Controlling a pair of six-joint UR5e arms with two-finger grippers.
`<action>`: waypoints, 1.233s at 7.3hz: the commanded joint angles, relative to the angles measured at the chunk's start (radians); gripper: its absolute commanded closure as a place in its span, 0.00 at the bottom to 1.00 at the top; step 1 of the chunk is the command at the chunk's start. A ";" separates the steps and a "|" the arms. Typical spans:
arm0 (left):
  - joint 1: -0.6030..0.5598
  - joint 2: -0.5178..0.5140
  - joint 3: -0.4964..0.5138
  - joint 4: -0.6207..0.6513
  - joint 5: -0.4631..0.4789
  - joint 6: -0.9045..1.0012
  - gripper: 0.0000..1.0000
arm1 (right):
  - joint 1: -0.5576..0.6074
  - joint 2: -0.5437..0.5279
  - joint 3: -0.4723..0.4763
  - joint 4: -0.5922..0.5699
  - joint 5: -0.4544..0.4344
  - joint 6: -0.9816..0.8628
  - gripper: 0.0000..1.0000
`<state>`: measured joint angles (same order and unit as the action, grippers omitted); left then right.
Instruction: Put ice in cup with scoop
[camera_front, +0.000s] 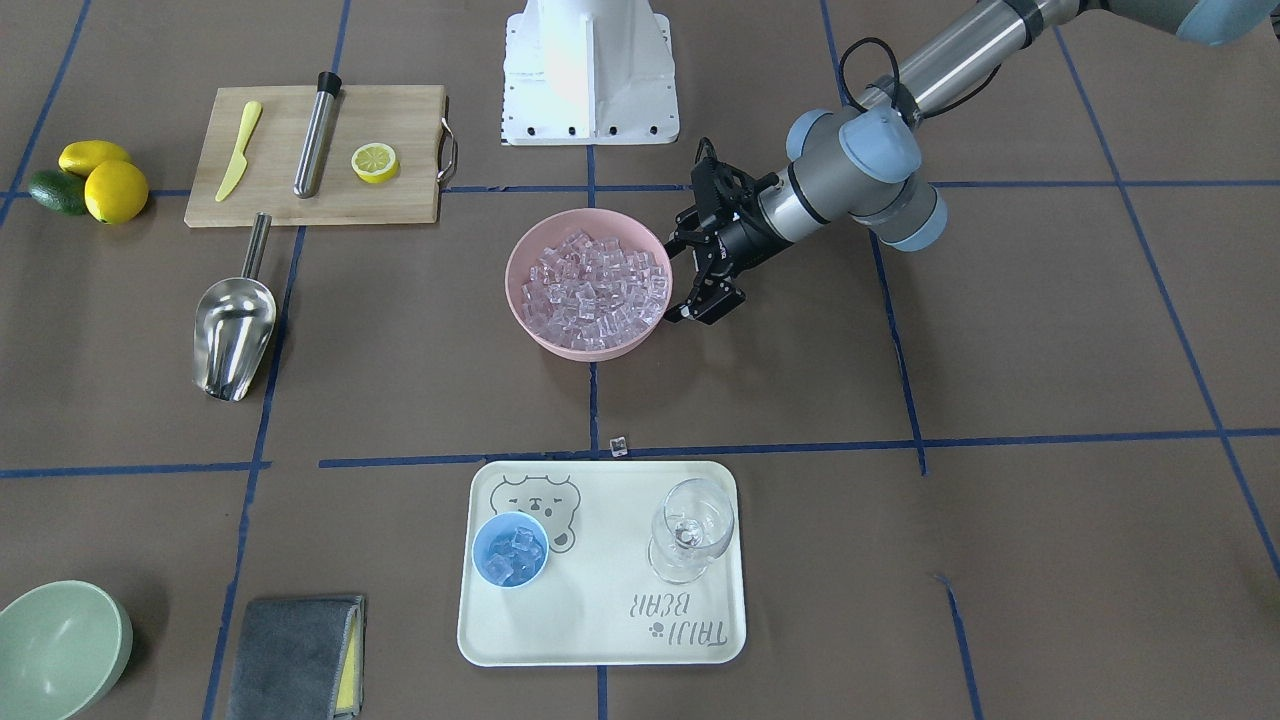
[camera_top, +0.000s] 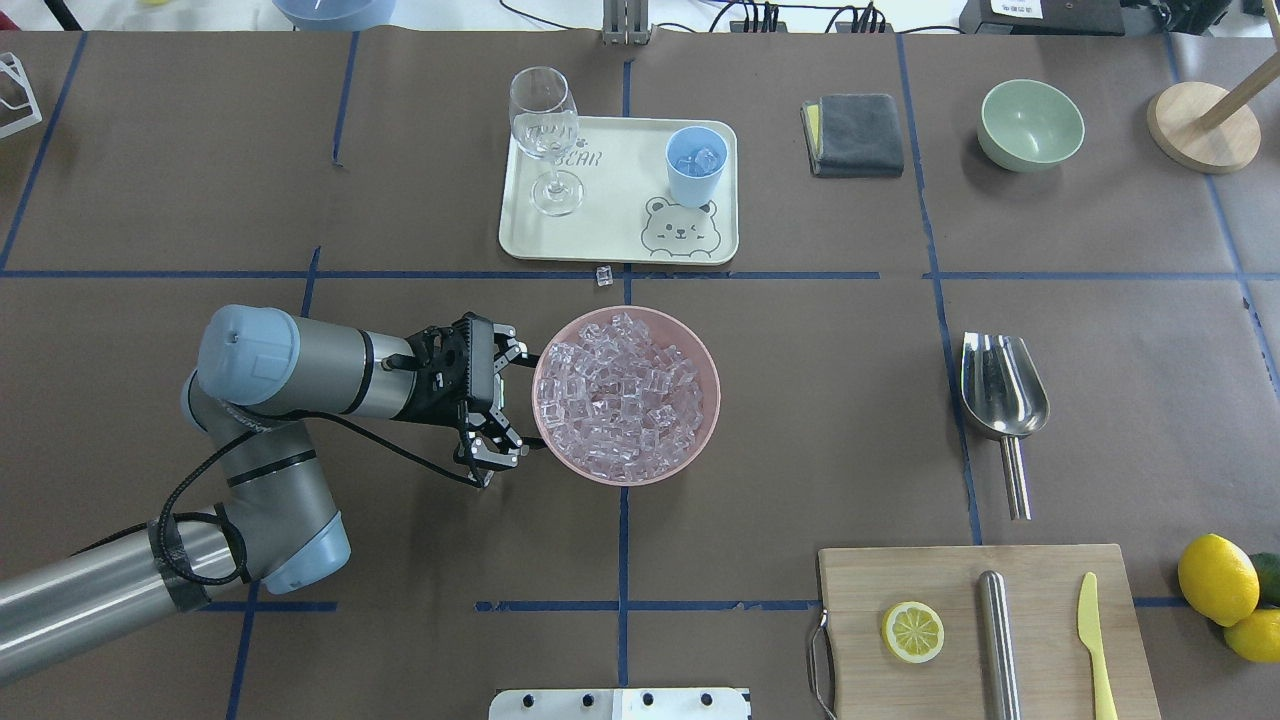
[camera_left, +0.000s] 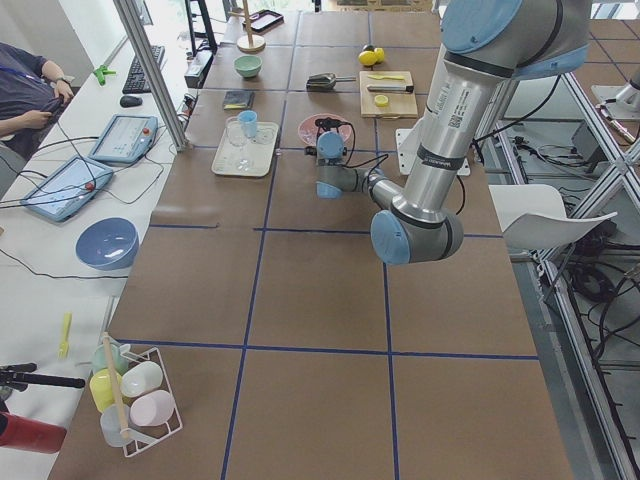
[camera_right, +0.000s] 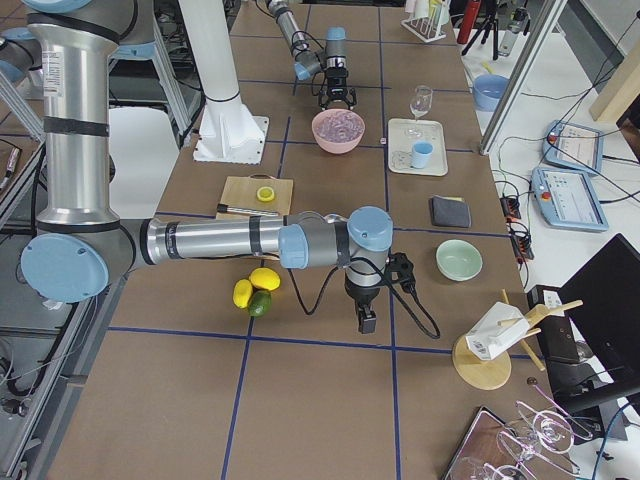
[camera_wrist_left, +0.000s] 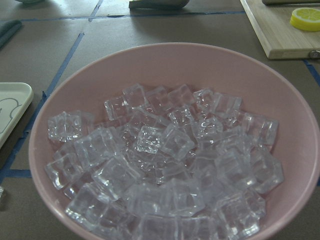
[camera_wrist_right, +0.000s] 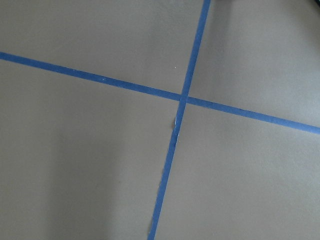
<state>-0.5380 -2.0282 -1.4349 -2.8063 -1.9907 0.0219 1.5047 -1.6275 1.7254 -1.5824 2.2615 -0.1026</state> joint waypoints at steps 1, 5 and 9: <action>-0.069 0.028 -0.030 0.022 -0.008 0.000 0.00 | 0.011 -0.005 0.002 -0.016 -0.003 -0.005 0.00; -0.241 0.045 -0.126 0.314 -0.095 0.021 0.00 | 0.011 -0.005 -0.004 -0.010 -0.005 -0.005 0.00; -0.445 0.104 -0.182 0.462 0.000 0.026 0.00 | 0.011 -0.012 -0.004 -0.010 -0.004 -0.005 0.00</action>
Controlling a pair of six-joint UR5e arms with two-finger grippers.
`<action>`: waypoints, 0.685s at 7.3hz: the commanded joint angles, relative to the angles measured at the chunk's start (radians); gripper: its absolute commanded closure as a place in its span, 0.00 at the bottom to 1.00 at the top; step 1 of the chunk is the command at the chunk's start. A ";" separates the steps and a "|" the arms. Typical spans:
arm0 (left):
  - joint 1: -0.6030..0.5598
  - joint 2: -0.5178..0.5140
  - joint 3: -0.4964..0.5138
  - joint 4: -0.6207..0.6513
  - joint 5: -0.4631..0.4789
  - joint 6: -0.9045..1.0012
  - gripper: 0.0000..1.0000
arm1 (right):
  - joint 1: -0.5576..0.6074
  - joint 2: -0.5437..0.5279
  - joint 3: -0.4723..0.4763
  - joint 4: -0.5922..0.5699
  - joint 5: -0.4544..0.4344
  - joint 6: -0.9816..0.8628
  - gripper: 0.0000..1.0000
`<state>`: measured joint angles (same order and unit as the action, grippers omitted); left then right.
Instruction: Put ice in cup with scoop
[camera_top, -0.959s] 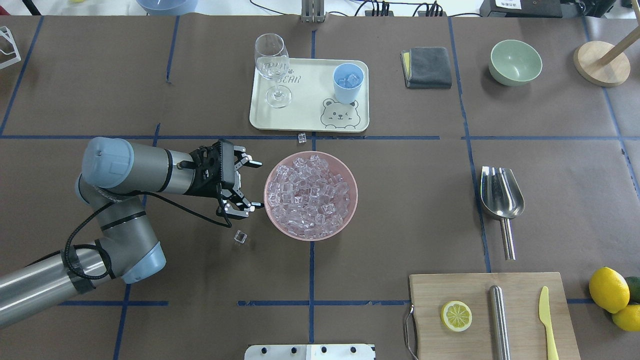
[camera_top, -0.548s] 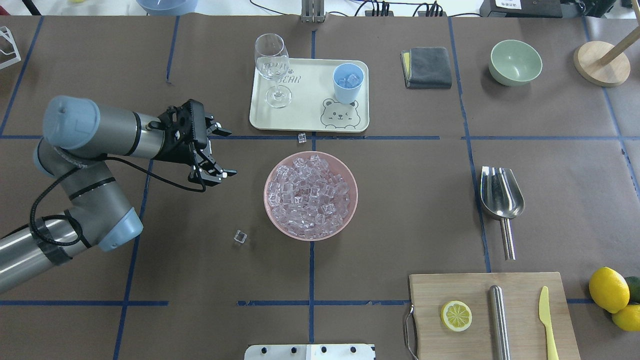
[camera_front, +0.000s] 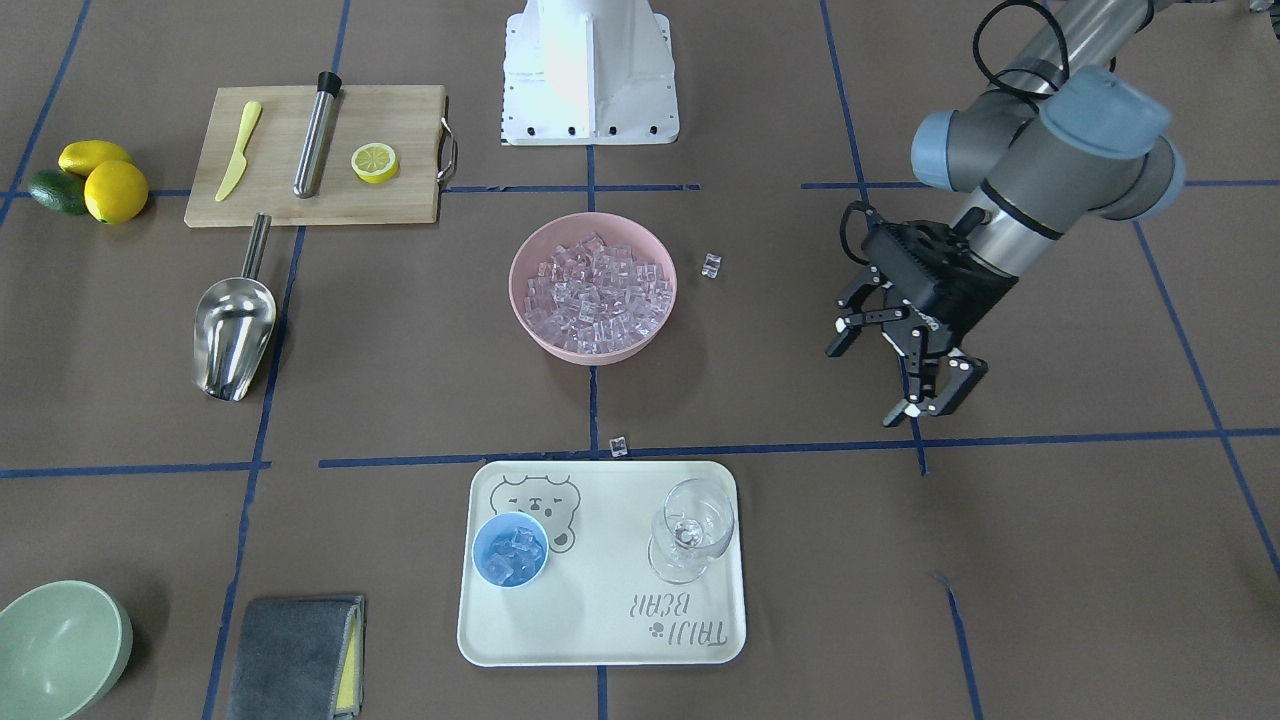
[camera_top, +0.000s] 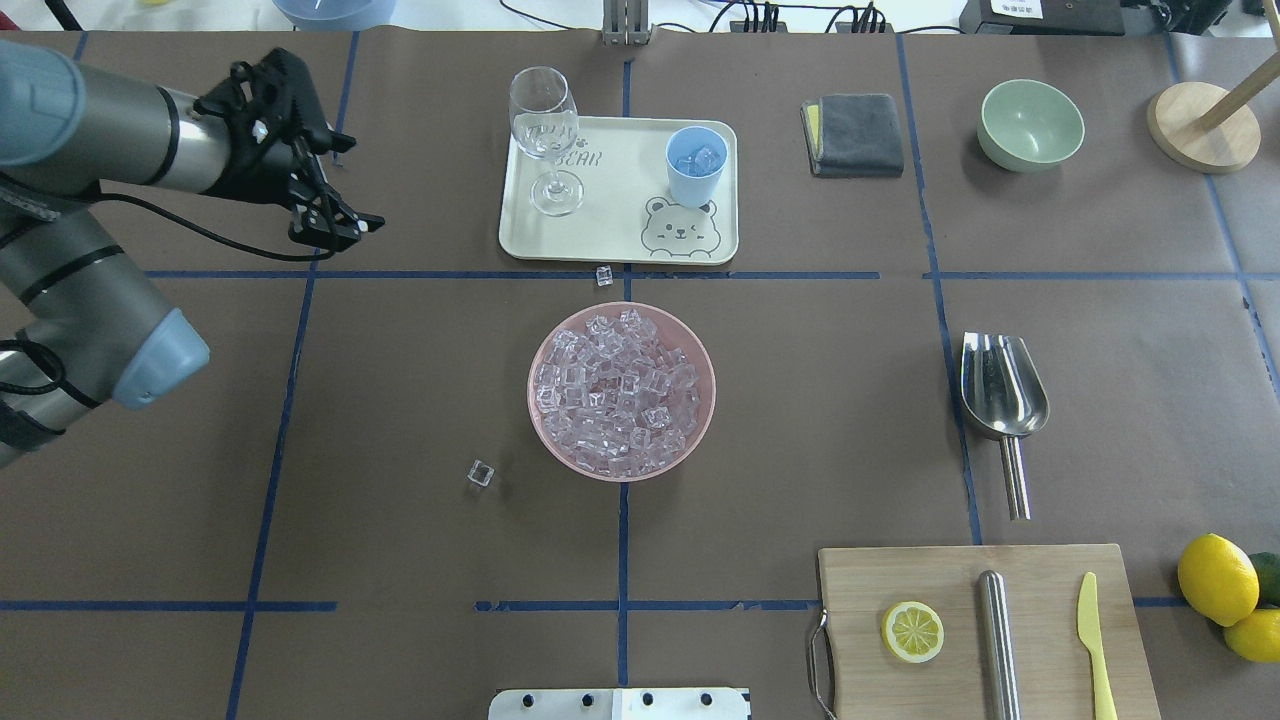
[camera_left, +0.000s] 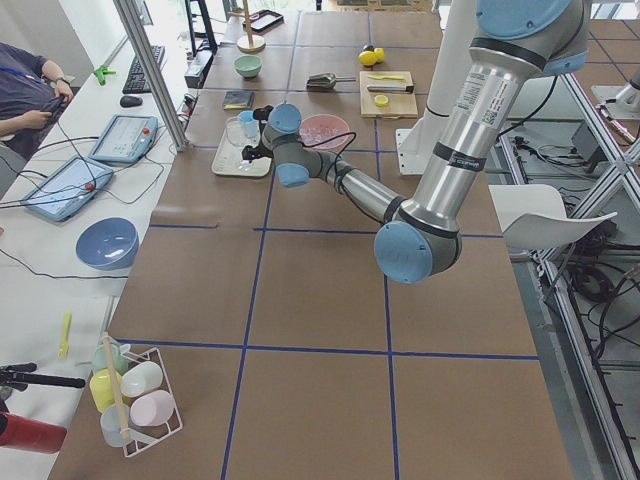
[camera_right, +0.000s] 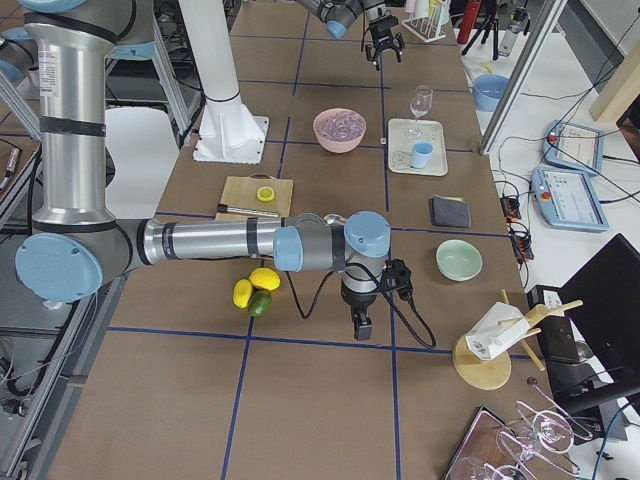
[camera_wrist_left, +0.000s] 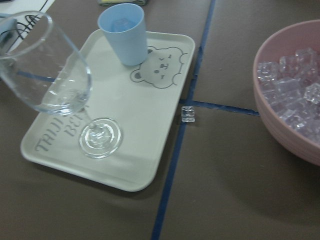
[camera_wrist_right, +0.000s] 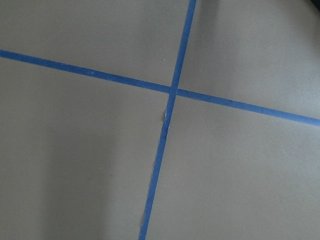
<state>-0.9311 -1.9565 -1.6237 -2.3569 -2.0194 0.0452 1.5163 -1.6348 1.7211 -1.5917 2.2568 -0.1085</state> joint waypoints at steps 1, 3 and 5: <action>-0.111 0.034 0.034 0.087 0.013 0.022 0.00 | -0.001 -0.005 -0.002 -0.001 0.010 0.001 0.00; -0.232 0.074 0.034 0.342 -0.074 0.002 0.00 | -0.001 -0.017 -0.005 -0.007 0.015 0.004 0.00; -0.380 0.115 0.060 0.483 -0.219 0.002 0.00 | -0.001 -0.025 -0.008 -0.005 0.015 0.004 0.00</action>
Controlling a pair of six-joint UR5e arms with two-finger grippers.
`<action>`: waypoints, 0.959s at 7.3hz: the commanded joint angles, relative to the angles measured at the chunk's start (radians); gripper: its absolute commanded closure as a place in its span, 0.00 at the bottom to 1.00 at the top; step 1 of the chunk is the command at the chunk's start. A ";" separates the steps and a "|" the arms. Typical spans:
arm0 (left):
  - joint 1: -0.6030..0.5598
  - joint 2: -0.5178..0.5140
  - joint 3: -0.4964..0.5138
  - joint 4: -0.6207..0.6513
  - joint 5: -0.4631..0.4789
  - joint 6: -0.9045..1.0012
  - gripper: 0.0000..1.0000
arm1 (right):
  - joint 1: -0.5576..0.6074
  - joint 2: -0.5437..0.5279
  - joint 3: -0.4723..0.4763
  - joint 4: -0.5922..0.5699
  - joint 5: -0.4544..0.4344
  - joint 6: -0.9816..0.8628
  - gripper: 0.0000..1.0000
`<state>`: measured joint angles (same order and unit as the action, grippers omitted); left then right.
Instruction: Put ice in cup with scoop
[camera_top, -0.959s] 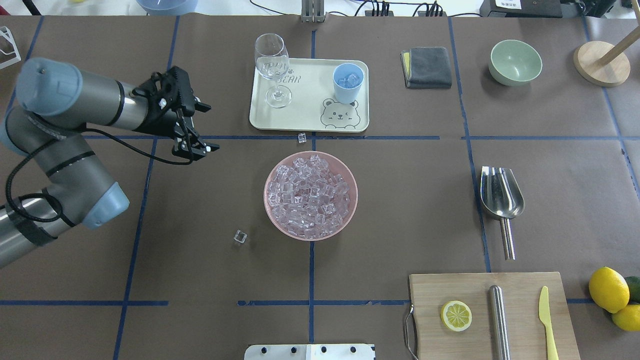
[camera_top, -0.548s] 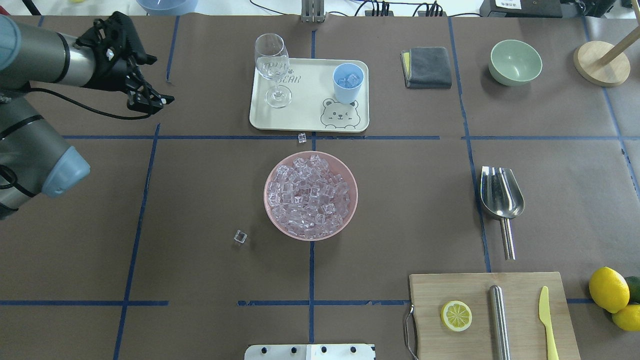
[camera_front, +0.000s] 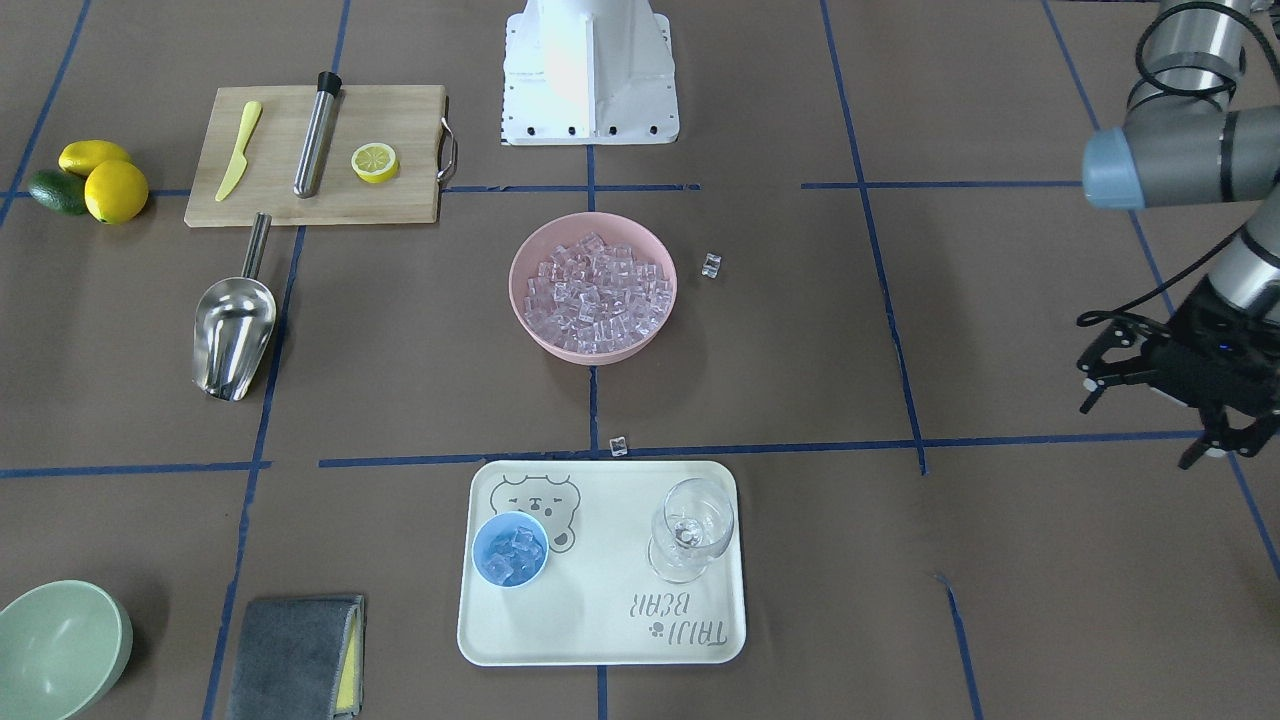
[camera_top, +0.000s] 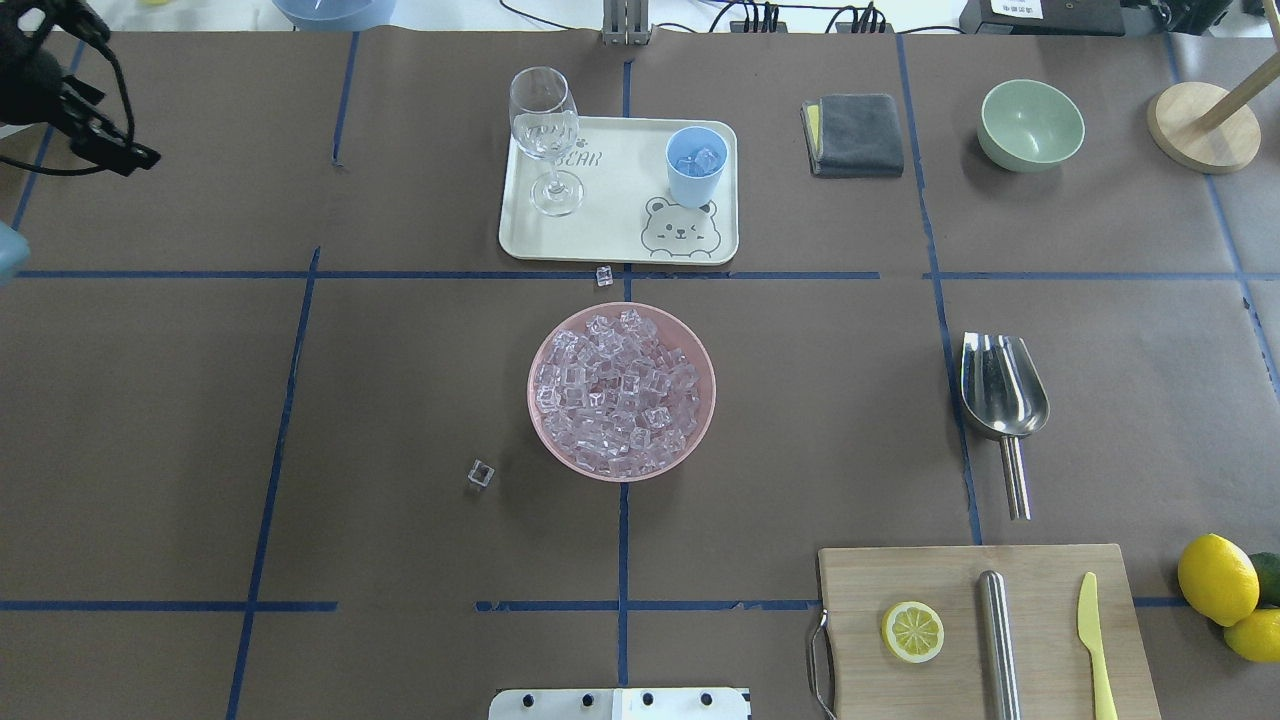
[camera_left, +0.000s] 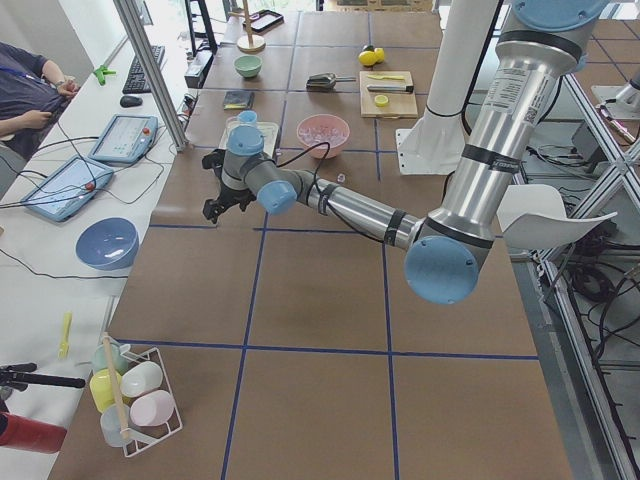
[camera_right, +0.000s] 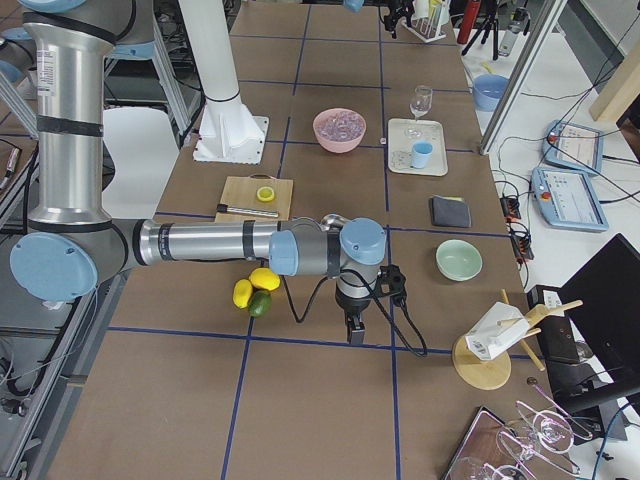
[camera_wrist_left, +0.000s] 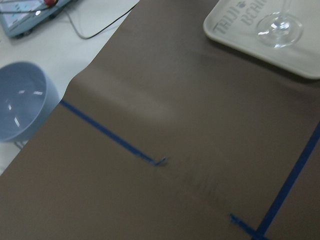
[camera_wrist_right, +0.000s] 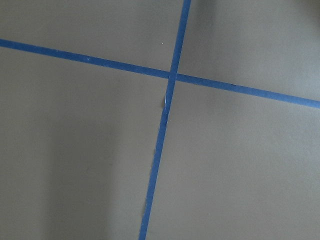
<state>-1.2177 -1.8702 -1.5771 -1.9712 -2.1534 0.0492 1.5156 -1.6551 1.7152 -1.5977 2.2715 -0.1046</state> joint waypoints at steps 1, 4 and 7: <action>-0.147 0.069 0.026 0.150 -0.094 -0.008 0.00 | 0.000 -0.008 -0.002 0.001 0.005 0.000 0.00; -0.292 0.207 0.049 0.160 -0.259 -0.223 0.00 | 0.000 -0.028 0.003 0.004 0.016 -0.001 0.00; -0.298 0.298 0.026 0.156 -0.273 -0.312 0.00 | 0.002 -0.035 0.007 0.009 0.020 -0.001 0.00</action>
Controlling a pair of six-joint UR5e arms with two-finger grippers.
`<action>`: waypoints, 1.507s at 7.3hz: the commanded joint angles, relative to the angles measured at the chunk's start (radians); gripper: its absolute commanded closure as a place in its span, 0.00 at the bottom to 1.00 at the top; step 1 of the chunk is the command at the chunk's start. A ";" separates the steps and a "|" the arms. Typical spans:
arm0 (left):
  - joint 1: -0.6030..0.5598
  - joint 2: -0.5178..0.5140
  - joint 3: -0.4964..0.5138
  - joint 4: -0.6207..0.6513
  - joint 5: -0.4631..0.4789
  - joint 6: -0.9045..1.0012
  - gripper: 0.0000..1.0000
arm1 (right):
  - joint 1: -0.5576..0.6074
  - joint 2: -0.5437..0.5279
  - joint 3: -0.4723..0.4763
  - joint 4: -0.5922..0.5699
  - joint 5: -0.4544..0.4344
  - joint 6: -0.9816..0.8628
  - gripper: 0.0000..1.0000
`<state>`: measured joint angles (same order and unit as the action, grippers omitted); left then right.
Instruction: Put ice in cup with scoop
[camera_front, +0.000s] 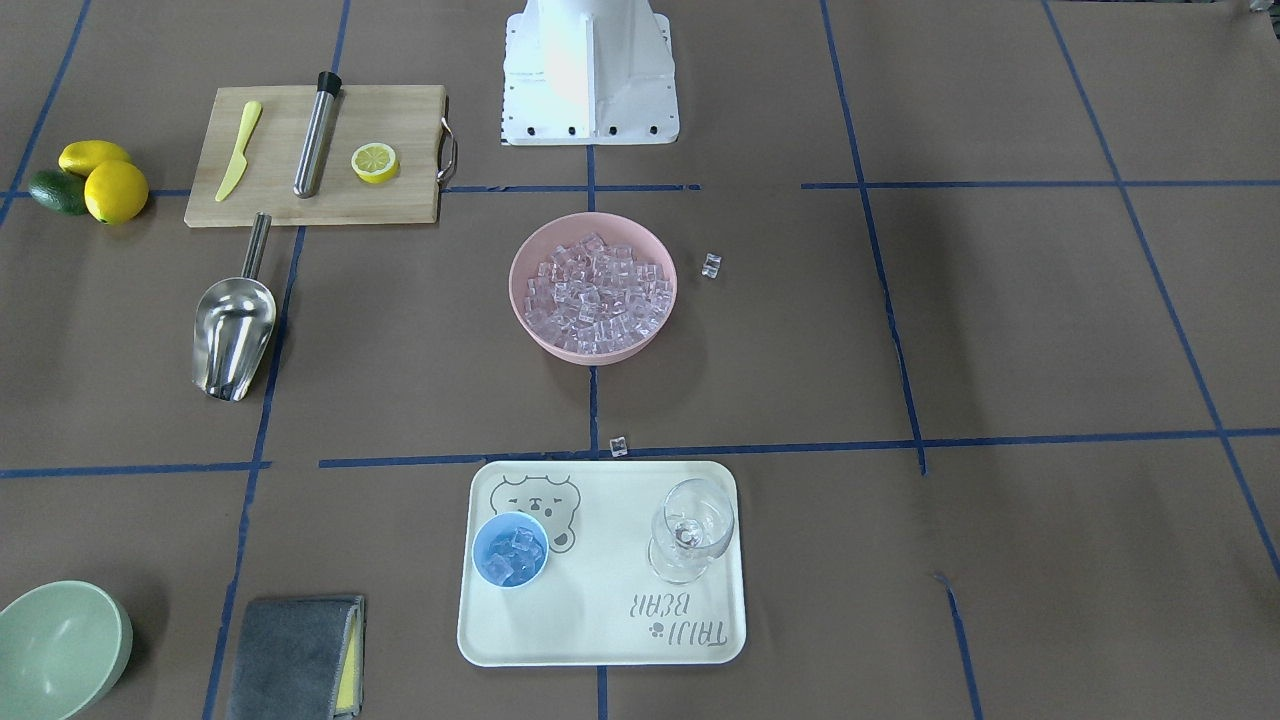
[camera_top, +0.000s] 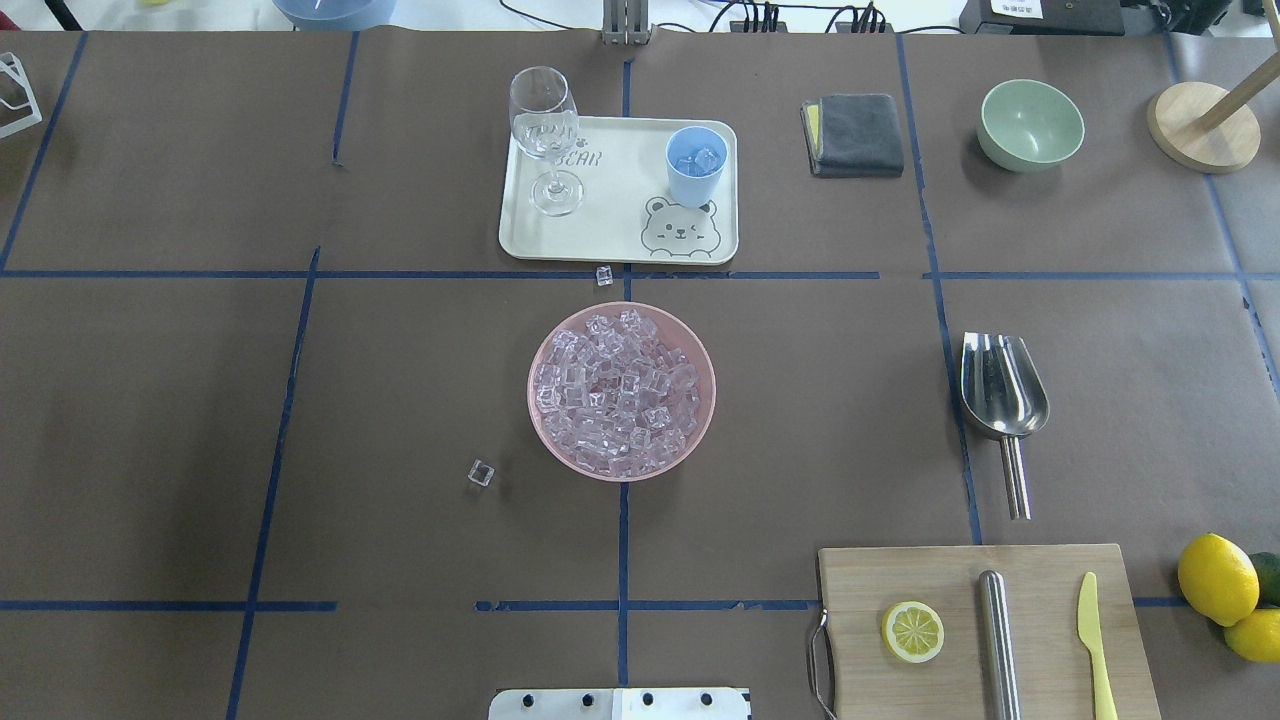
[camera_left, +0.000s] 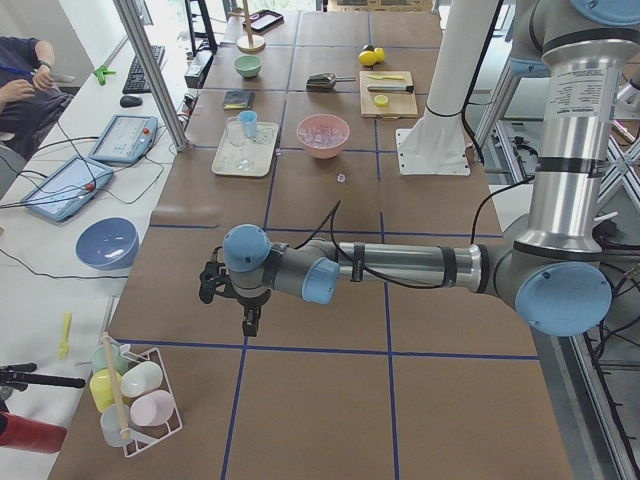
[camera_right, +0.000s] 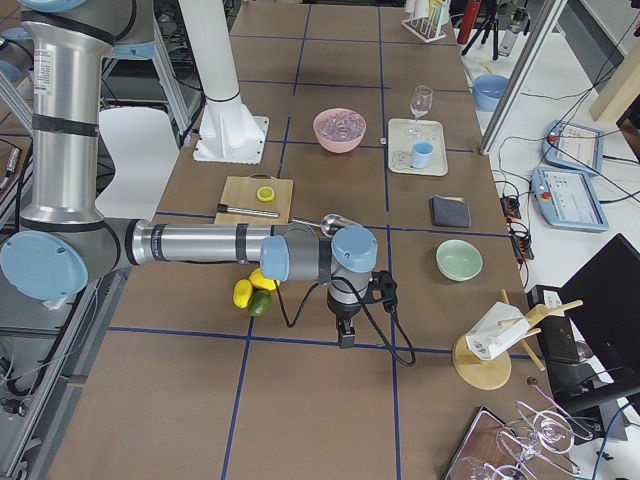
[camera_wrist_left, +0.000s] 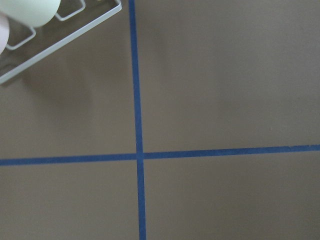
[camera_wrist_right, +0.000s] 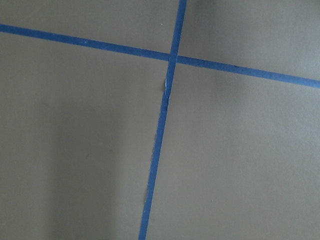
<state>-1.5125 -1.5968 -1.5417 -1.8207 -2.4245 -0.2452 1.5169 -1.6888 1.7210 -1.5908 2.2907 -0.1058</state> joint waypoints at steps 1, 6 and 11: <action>-0.002 0.031 -0.012 0.006 0.004 0.001 0.00 | 0.000 -0.002 0.002 0.002 0.001 0.000 0.00; -0.061 0.073 -0.080 0.137 0.050 0.146 0.00 | 0.000 -0.003 0.005 0.002 0.001 0.000 0.00; -0.063 0.091 -0.089 0.149 0.050 0.201 0.00 | 0.000 -0.006 0.005 0.002 0.003 0.002 0.00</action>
<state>-1.5779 -1.4837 -1.6232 -1.7718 -2.3782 -0.0493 1.5171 -1.6956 1.7265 -1.5892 2.2928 -0.1045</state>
